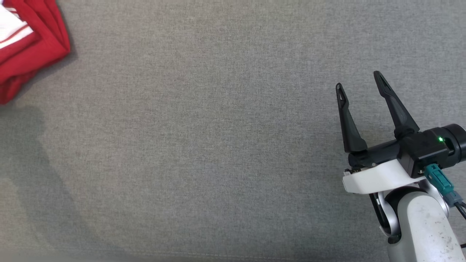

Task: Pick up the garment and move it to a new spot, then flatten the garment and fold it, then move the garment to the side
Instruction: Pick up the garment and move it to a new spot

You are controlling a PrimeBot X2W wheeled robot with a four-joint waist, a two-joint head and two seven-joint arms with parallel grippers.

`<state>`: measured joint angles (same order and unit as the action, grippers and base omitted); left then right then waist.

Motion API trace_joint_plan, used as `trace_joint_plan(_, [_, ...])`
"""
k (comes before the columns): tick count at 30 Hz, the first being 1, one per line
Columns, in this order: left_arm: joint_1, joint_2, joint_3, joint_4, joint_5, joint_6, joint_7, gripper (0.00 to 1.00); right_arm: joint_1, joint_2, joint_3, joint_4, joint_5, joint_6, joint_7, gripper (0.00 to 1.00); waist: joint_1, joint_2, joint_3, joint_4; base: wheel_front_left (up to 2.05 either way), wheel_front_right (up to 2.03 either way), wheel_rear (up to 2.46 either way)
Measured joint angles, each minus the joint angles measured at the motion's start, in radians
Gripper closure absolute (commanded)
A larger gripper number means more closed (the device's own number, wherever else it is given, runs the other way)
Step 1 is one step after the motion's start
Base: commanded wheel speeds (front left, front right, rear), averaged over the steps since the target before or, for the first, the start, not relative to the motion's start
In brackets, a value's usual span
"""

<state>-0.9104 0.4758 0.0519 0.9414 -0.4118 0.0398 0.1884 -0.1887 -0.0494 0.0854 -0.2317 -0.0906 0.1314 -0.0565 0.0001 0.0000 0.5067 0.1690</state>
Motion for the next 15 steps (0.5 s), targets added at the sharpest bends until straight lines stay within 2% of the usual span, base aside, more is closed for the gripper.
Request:
trace_joint_plan(8, [-0.036,-0.002,-0.044,-0.079,0.002,-0.076,-0.035,1.00,0.000,0.000,-0.007,0.069,0.050,0.000,-0.059,0.00,0.0000,0.0000,-0.081,-0.013,0.00,0.00,0.00])
trace_joint_plan(15, [-0.060,-0.035,-0.132,-0.209,0.030,-0.132,-0.013,1.00,0.023,0.000,-0.019,0.149,0.112,0.000,-0.116,0.00,0.0000,0.0000,-0.189,-0.041,0.00,0.00,0.00])
